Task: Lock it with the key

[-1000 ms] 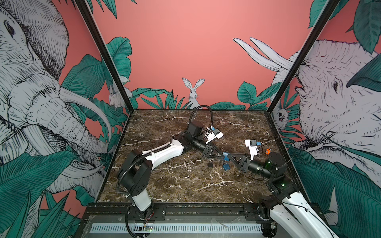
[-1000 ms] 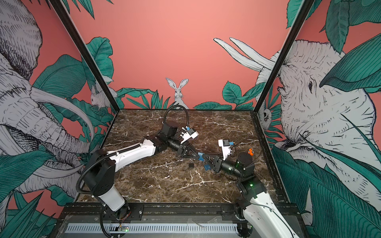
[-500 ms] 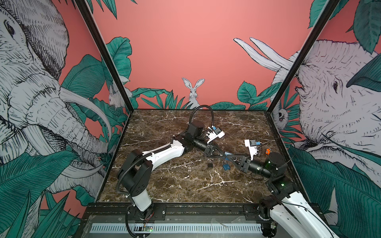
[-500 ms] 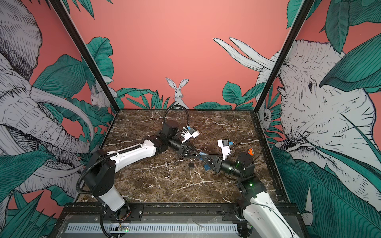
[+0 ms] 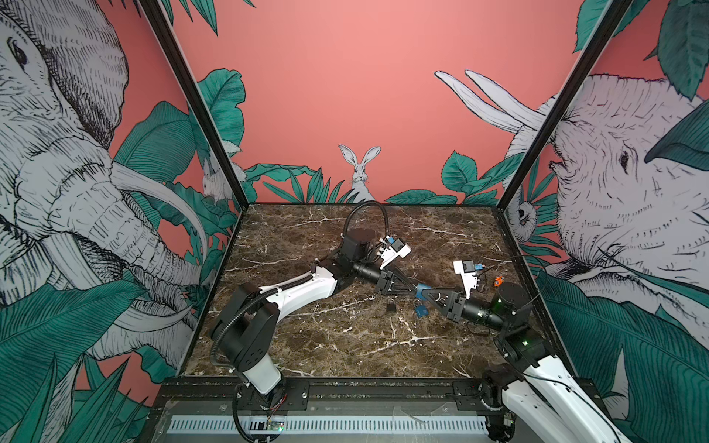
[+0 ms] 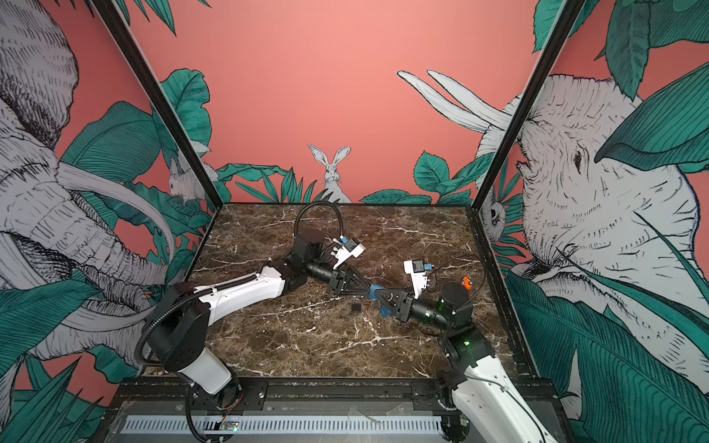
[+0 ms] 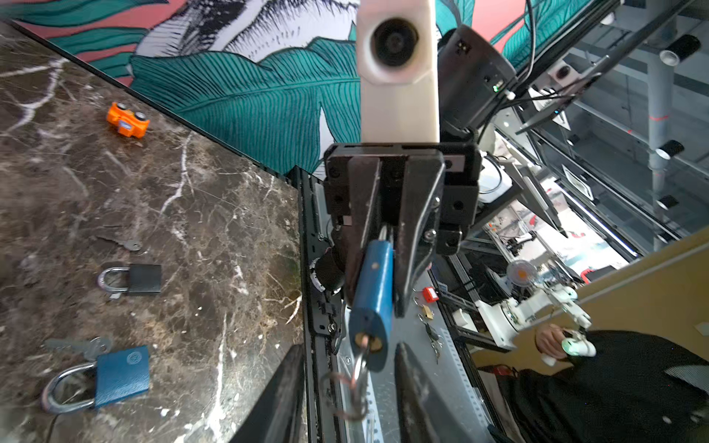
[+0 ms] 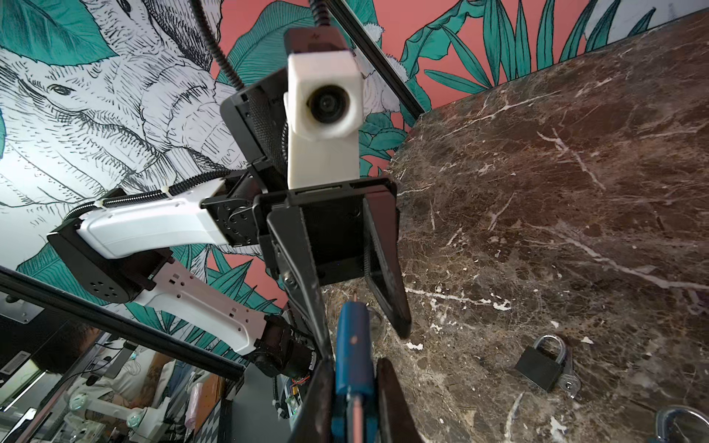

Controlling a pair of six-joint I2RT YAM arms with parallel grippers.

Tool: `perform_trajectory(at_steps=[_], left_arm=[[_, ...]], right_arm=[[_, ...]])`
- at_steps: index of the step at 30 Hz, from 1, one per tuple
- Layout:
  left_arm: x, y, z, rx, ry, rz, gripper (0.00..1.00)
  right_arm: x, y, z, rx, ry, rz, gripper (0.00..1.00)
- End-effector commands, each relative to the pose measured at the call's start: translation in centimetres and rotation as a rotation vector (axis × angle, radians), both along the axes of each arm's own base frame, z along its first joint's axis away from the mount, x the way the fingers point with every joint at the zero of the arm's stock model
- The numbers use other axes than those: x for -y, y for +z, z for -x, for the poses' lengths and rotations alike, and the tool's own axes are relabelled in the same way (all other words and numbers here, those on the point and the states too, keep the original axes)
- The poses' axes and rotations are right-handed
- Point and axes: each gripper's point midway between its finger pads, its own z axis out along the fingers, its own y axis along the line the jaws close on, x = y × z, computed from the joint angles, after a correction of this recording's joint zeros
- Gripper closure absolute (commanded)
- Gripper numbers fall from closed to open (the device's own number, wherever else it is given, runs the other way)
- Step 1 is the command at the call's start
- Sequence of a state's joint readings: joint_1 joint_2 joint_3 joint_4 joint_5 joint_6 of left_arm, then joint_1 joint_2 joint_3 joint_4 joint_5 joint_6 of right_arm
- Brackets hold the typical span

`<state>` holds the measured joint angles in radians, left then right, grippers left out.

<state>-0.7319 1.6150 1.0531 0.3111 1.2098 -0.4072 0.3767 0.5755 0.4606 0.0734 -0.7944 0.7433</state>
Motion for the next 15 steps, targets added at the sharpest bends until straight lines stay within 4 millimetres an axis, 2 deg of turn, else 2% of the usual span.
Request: perform_trajectory(at_steps=[1, 10, 15], left_arm=[[-0.30, 2.58, -0.92, 0.058, 0.063, 0.079, 0.59], [0.47, 2.74, -1.57, -0.006, 0.041, 0.124, 0.64], [0.50, 2.47, -1.24, -0.034, 0.002, 0.125, 0.67]], right_arm=[[0.02, 1.96, 0.49, 0.087, 0.021, -0.026, 1.00], [0.04, 2.16, 0.63, 0.088, 0.025, -0.027, 1.00], [0.20, 2.17, 0.43, 0.090, 0.012, -0.016, 1.00]])
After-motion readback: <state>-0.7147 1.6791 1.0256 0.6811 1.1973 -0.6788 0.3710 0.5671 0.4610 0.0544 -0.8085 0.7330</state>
